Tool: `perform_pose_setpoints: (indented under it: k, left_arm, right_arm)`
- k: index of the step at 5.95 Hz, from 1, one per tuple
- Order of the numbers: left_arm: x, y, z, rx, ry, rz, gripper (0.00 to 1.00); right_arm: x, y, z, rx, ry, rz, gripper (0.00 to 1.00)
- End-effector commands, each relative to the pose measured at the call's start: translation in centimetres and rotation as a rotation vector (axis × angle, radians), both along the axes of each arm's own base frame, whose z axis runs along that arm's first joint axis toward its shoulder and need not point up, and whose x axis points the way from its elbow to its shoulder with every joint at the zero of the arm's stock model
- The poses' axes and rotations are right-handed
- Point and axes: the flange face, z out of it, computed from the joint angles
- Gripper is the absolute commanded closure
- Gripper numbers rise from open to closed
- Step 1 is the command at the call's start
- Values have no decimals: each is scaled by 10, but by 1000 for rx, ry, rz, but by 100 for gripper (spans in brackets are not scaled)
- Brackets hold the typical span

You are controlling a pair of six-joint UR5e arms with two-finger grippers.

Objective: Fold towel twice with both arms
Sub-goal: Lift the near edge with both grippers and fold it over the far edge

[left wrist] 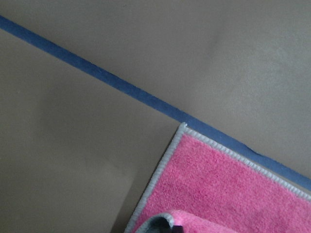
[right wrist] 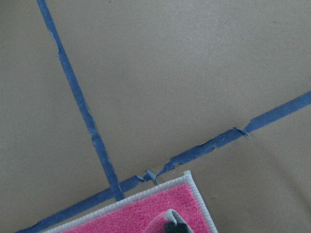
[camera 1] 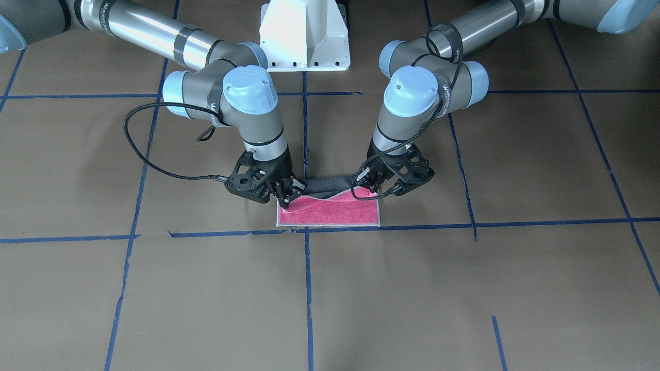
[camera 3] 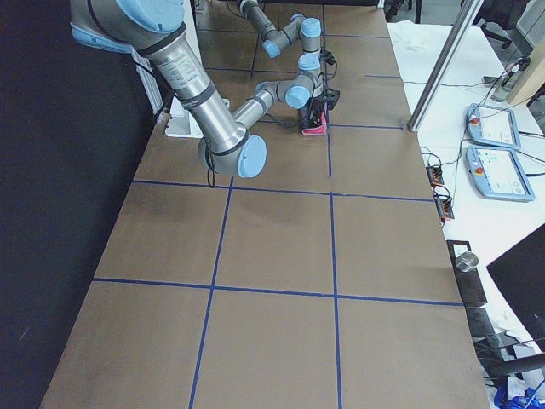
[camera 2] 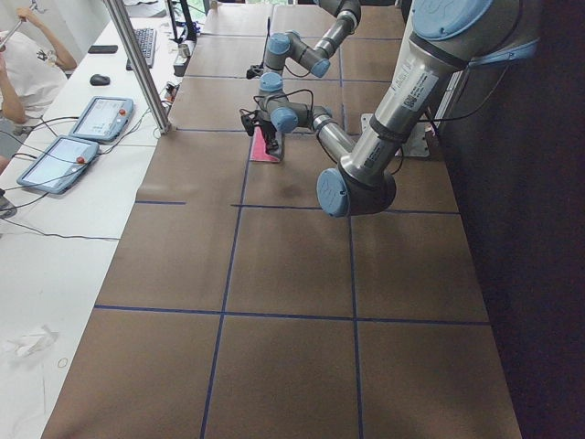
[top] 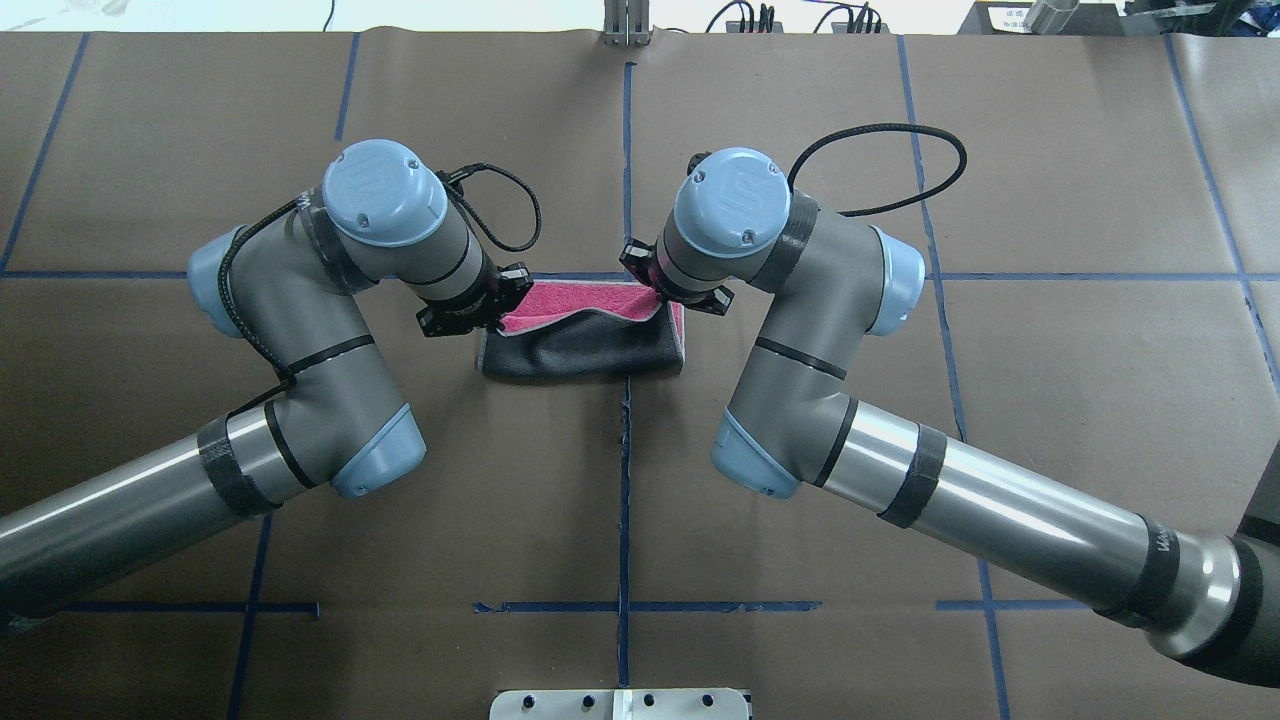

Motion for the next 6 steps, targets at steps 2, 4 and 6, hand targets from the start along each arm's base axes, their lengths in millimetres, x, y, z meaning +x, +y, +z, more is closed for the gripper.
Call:
perform_pose_setpoints:
  k: [2, 4, 6]
  left_arm:
    - [0, -15, 4, 0, 2, -17, 96]
    - [-9, -26, 7, -2, -3, -36, 96]
    - [-4, -29, 2, -3, -1, -35, 78]
  right_arm:
    - [3, -9, 4, -1, 4, 8, 97]
    - [6, -13, 5, -2, 5, 14, 97]
    - [6, -14, 1, 1, 1, 16, 94]
